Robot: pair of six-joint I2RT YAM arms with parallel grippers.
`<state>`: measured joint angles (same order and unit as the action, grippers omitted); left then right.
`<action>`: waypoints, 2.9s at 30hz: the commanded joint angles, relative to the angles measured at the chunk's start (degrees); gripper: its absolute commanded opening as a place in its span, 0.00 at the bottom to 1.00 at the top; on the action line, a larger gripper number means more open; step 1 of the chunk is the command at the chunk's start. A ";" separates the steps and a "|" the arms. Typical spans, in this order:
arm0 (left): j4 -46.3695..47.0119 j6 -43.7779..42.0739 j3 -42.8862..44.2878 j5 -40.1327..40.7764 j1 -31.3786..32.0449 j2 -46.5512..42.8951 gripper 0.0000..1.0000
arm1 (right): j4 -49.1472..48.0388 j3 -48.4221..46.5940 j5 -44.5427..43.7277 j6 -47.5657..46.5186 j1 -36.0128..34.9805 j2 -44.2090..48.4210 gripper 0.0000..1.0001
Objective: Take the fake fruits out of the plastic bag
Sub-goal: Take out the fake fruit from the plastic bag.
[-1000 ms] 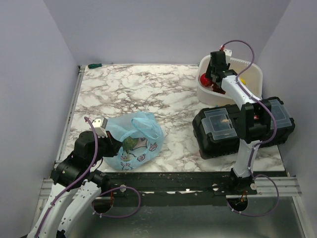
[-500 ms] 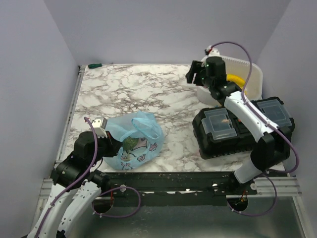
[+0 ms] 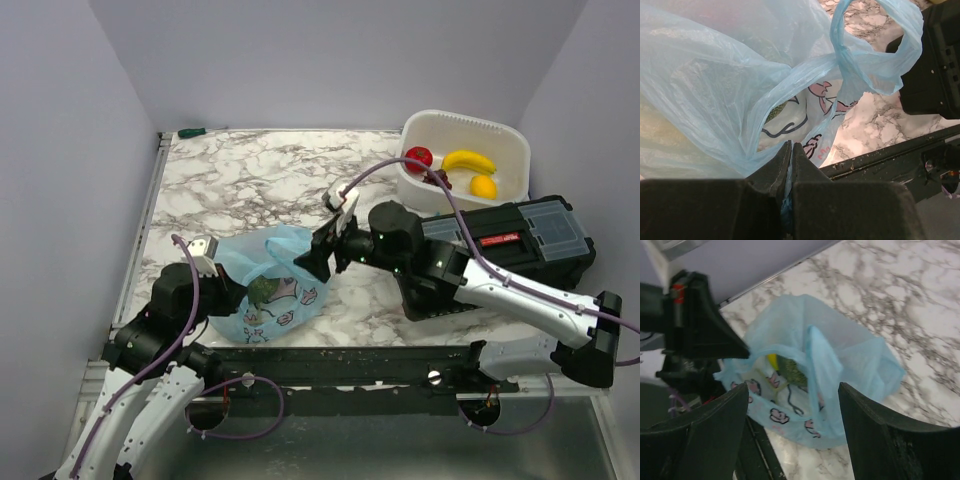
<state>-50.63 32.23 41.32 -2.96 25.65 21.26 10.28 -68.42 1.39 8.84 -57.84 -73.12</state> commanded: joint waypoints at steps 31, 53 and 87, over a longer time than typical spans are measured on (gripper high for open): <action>0.41 -0.24 -0.60 0.28 1.90 3.70 0.00 | -33.58 21.65 -10.84 11.27 -18.95 -27.27 0.33; -10.02 8.11 0.48 -6.51 6.17 4.64 0.00 | -39.25 17.70 0.36 13.01 -18.93 -32.72 0.35; -7.49 5.92 -2.38 -10.65 6.43 5.33 0.00 | -33.65 6.77 -14.75 3.97 -18.85 -41.31 0.45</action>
<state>-59.40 38.79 39.29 -11.92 31.90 27.14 -25.15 -59.90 -11.57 16.43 -76.49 -111.72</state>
